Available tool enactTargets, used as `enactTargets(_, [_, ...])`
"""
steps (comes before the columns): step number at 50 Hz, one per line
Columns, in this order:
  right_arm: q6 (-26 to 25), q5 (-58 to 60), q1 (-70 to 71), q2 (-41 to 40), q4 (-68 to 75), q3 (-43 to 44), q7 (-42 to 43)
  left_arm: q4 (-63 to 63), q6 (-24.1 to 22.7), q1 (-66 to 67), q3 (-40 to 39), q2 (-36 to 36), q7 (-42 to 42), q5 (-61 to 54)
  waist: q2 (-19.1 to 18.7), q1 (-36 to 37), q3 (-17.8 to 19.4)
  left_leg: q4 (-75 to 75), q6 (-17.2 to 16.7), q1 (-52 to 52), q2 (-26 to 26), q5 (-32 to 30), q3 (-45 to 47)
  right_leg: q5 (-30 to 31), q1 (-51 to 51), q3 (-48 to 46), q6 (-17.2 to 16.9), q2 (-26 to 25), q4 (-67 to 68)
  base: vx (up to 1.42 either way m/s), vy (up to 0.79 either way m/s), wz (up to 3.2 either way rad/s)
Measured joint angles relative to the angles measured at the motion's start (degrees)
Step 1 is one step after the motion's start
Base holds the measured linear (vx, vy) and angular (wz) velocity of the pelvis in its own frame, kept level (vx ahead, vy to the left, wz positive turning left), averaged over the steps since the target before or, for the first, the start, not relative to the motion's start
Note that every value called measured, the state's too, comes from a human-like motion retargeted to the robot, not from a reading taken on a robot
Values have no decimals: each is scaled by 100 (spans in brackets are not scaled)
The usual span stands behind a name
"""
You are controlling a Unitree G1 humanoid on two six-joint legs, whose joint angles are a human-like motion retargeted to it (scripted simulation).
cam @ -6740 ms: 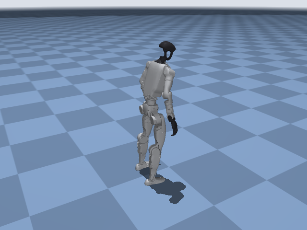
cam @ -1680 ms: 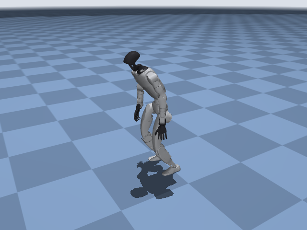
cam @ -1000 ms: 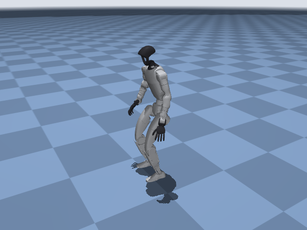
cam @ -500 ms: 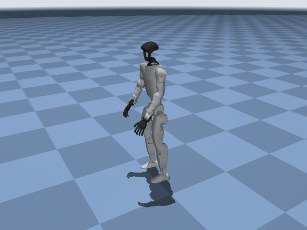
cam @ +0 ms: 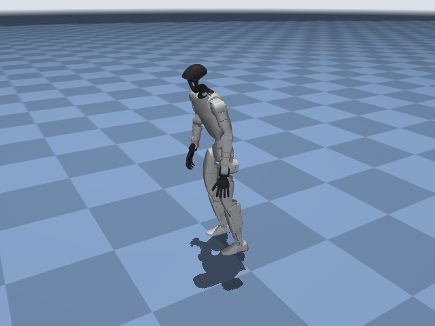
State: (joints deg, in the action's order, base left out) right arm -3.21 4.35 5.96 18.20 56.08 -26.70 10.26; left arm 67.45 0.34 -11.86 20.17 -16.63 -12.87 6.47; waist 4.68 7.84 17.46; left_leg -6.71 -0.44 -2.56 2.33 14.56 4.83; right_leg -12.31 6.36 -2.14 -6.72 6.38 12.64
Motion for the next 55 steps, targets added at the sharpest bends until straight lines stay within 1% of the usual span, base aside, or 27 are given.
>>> enactTargets(4, [-36,227,306,461,-549,-185,-289,-669,109,-196,-52,-144,286,-216,-276,-224,924,-2610,823,-1012,-41,1349,-242,-1381,389,-165,1085,4,1611,-1,0,47])
enactTargets(6, [-1,140,451,627,-628,-317,-66,-940,81,-221,73,-248,114,-259,-414,-274,1124,-3731,1145,-1444,-119,2004,-323,-2068,716,-261,1452,-40,2597,20,1,29])
enactTargets(8, [36,26,363,683,-677,-273,215,-1039,72,-46,198,-337,-125,-162,-434,-275,928,-4118,1365,-1558,-147,2324,-333,-2377,845,-346,1472,-17,3043,51,2,13])
enactTargets(10, [75,-220,-290,763,-1254,120,552,-1171,166,418,308,-461,-411,-41,-284,-213,266,-3398,1352,-1238,-48,2047,-248,-2091,636,-420,1139,124,2564,87,6,8])
enactTargets(12, [225,-375,-1365,952,-2208,616,463,-1429,148,1289,117,-560,-328,39,-190,-192,-678,-1887,1001,-481,10,901,-146,-879,4,-548,707,181,1303,111,11,8])
enactTargets(13, [284,-389,-1865,1079,-2635,812,238,-1560,98,1756,-77,-578,-109,86,-200,-206,-1138,-1147,763,-113,-7,27,-105,50,-341,-627,579,153,608,115,14,12])
enactTargets(15, [261,-192,-2567,1291,-3131,1041,-316,-1726,-9,2569,-554,-483,482,64,-341,-269,-1696,-12,233,609,-106,-2074,-23,2309,-1134,-720,500,20,-664,112,14,15])
enactTargets(17, [171,149,-2848,1286,-3083,1117,-449,-1692,-106,3078,-959,-245,799,-269,-523,-321,-1649,506,-364,1269,-162,-3712,-107,3928,-1826,-456,409,-155,-1198,102,12,8])
enactTargets(18, [116,257,-2922,1240,-2968,1150,-428,-1649,-138,3275,-1099,-122,816,-501,-581,-346,-1502,557,-631,1543,-122,-4083,-281,4155,-2026,-211,287,-219,-1045,91,10,-3])
enactTargets(20, [8,248,-2918,1134,-2631,1208,-365,-1488,-157,3484,-1235,47,681,-880,-625,-311,-1284,407,-909,1695,22,-4166,-671,4231,-2194,139,147,-297,-882,78,9,-21])
enactTargets(23, [-11,-9,-2613,988,-1914,1273,-219,-1001,-157,3343,-1204,83,350,-777,-560,-185,-1186,96,-1101,1200,81,-3852,-761,3770,-1792,-76,-9,-224,-747,62,7,-19])
enactTargets(25, [32,-123,-2408,915,-1483,1306,-70,-683,-177,3154,-1179,40,219,-400,-471,-100,-1217,145,-1136,773,14,-3299,-578,3321,-1436,-194,-312,-183,-958,57,5,-4])
enactTargets(28, [73,-243,-2182,947,-1227,1303,56,-577,-202,2909,-1192,-68,261,-35,-338,91,-1122,495,-818,385,-114,-1399,-32,2313,-953,24,-734,-154,-1365,57,5,-22])
enactTargets(30, [138,-371,-2009,1037,-1272,1234,124,-738,-226,2753,-1175,-199,382,-79,-304,258,-988,771,-679,207,-269,-337,379,1492,-570,304,-828,-237,-1509,55,1,-46])
enactTargets(32, [211,-502,-1751,1182,-1426,1082,193,-992,-250,2581,-1141,-337,462,-217,-300,374,-717,817,-514,61,-332,-385,379,1343,-278,459,-769,-328,-1483,49,4,-40])
enactTargets(33, [227,-578,-1539,1274,-1463,960,252,-1078,-230,2445,-1120,-375,431,-291,-266,378,-498,591,-169,-59,-211,-716,224,1478,-190,475,-590,-237,-1366,39,13,-19])
enactTargets(34, [209,-637,-1228,1344,-1422,817,264,-1066,-123,2221,-1132,-390,335,-347,-276,334,-230,-224,329,-393,-185,-793,94,1299,24,443,76,-237,-772,31,13,-4])
enactTargets(35, [175,-687,-869,1402,-1344,665,254,-1006,28,1953,-1158,-394,207,-394,-309,265,63,-1334,904,-833,-207,-744,-24,964,302,387,987,-282,59,30,7,-2])
enactTargets(36, [101,-624,-601,1378,-1202,558,279,-788,180,1693,-1150,-360,20,-345,-369,224,355,-2586,1047,-1157,-322,-227,-18,218,706,361,1498,-360,1513,33,5,-2])
enactTargets(37, [20,-545,-363,1325,-1052,467,329,-540,321,1428,-1121,-312,-175,-281,-397,172,592,-3563,1104,-1376,-397,225,-5,-393,1009,335,1805,-389,2694,41,5,4])
enactTargets(39, [-144,-359,-47,1067,-732,399,513,87,544,840,-975,-130,-537,-39,-311,0,747,-4026,878,-1298,-328,646,12,-867,1053,273,1536,-233,3482,42,6,38])
enactTargets(40, [-201,-303,75,899,-585,414,587,415,643,509,-904,-18,-663,136,-256,-108,724,-3862,773,-1162,-239,639,-22,-898,917,231,1340,-137,3393,37,6,61])
enactTargets(42, [-152,-448,48,653,-565,568,653,315,617,271,-714,69,-604,289,-235,-292,383,-2891,620,-797,-106,177,-178,-471,500,162,1171,-77,2430,31,5,54])
enactTargets(46, [-6,-409,-185,405,-628,838,828,-1084,71,372,-506,-83,-206,20,-262,-379,-566,-395,60,0,-92,-720,-163,669,-200,53,406,-57,53,26,4,10])
enactTargets(50, [74,-318,-306,480,-536,946,379,-2557,-333,323,-301,-329,14,-329,-305,-264,-1253,738,-258,359,-197,-662,293,466,-379,-172,-211,-65,-845,19,3,-12])
enactTargets(52, [321,-517,-345,619,-506,851,238,-3180,-364,140,-43,-503,-34,-575,-338,-220,-1301,852,-295,479,-222,-543,266,225,-531,-236,-194,-102,-964,12,2,10])
enactTargets(55, [396,-635,-40,698,-23,594,551,-3365,-386,-571,343,-485,-279,-667,-383,-184,-1043,649,-73,504,-175,-246,136,-110,-640,-286,-1,-66,-835,7,4,26])
